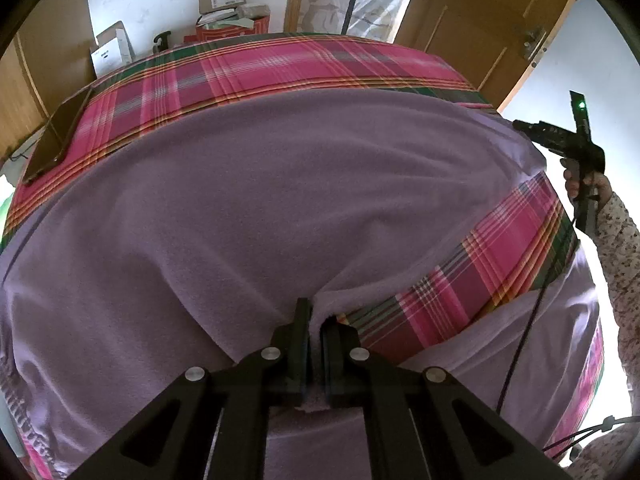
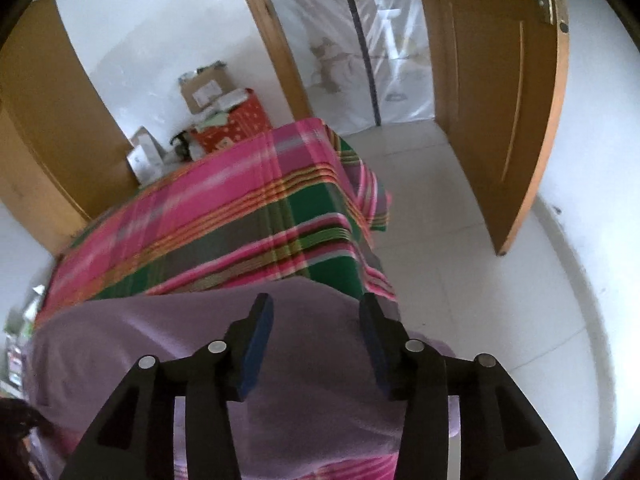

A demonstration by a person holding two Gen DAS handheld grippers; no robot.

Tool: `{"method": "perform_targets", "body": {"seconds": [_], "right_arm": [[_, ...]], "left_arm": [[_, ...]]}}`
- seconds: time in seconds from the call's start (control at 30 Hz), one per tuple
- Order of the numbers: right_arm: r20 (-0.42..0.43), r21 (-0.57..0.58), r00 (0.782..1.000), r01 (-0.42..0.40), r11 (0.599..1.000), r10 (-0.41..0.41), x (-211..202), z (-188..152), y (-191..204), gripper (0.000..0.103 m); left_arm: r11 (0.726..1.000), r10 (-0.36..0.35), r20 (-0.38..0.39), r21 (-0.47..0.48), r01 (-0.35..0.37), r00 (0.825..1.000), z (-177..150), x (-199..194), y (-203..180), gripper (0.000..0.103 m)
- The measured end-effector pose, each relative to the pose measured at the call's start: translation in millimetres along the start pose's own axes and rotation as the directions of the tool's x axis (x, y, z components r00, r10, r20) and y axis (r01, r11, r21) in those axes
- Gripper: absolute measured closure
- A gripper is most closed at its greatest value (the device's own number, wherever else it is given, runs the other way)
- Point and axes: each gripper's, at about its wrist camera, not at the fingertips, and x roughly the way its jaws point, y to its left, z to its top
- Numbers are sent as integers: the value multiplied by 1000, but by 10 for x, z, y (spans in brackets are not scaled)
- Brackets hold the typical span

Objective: Fold clothes

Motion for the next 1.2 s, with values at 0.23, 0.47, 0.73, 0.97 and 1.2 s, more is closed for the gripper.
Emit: {"method": "perform_targets", "body": {"seconds": [0.23,0.47,0.73,0.97,1.2], "right_arm": [[44,-81,992,118,990,-115,38,-58,144,86],[109,-99,982,168,981,-157,-43,-9,215,97],[96,-115,968,244,963,-233,157,91,309,97],[83,-150,955,294,944,-284,113,37,434,88],[94,-123,976,209,970,-198,-246,-32,637,82]], "left_arm": [[1000,1,-5,3,-1,1000,9,-6,3,99],[1000,3,-3,0,-3,1000,6,-1,-4,99],[1000,-5,0,1,5,1000,9,18,-12,98],[999,-20,4,-33,20,1000,25,-50,4,91],[997,-61,84,-48,65,995,-92,-422,66,83]]}}
